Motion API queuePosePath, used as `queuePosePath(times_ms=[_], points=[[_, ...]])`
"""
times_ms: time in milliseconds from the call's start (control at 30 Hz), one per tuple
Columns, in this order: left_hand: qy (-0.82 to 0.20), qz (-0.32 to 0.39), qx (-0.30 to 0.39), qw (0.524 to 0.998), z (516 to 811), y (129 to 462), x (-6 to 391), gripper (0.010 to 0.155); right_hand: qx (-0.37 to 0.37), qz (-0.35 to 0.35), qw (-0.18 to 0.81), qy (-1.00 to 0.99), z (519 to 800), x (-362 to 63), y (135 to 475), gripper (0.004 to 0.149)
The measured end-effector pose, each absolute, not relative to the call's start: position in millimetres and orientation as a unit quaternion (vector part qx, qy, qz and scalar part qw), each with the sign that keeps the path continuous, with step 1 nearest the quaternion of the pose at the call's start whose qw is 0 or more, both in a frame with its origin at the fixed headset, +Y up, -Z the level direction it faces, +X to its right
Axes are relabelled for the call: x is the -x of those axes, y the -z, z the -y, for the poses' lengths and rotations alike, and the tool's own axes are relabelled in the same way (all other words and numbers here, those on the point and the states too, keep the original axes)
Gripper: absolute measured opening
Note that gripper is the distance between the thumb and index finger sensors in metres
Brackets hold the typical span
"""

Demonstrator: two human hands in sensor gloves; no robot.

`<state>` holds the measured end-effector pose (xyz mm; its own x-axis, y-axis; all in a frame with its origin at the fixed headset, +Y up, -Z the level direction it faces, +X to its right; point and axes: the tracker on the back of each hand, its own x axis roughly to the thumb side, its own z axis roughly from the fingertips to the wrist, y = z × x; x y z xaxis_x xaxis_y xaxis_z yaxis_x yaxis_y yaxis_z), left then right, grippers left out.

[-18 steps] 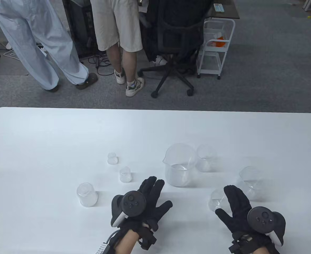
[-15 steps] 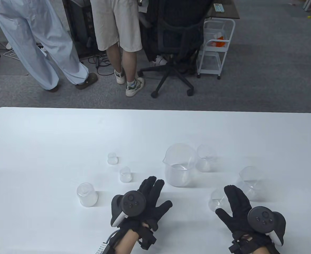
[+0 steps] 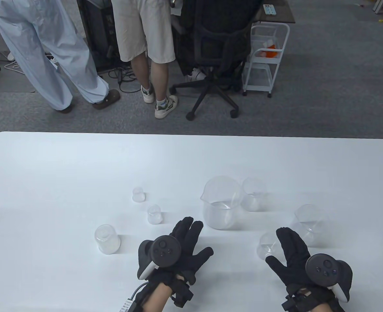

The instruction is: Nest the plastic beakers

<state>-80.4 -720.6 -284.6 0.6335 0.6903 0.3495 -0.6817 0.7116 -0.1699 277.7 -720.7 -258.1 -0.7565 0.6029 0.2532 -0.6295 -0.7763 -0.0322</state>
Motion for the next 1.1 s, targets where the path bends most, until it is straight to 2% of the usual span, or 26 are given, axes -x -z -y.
queuePosePath(times_ms=[167, 333, 433, 633, 833, 1100], points=[[-0.352, 0.197, -0.018, 0.915, 700.2, 289.6, 72.6, 0.087, -0.117, 0.061, 0.33, -0.935, 719.8, -278.4, 258.1, 0.087], [-0.302, 0.193, -0.037, 0.933, 663.8, 310.5, 56.5, 0.092, -0.117, 0.063, 0.331, -0.934, 719.5, -279.0, 258.0, 0.086], [-0.264, 0.185, -0.016, 0.946, 637.8, 332.7, 39.4, 0.095, -0.117, 0.066, 0.332, -0.934, 718.6, -279.5, 258.5, 0.087], [-0.212, 0.162, 0.057, 0.962, 611.9, 374.8, 7.4, 0.101, -0.115, 0.071, 0.334, -0.933, 717.2, -281.2, 258.3, 0.086], [-0.166, 0.135, 0.13, 0.968, 615.3, 413.1, -21.5, 0.104, -0.113, 0.078, 0.339, -0.931, 714.9, -283.8, 257.7, 0.087], [-0.108, 0.1, 0.213, 0.966, 647.0, 442.2, -45.3, 0.112, -0.112, 0.082, 0.342, -0.929, 713.4, -285.7, 257.7, 0.087]])
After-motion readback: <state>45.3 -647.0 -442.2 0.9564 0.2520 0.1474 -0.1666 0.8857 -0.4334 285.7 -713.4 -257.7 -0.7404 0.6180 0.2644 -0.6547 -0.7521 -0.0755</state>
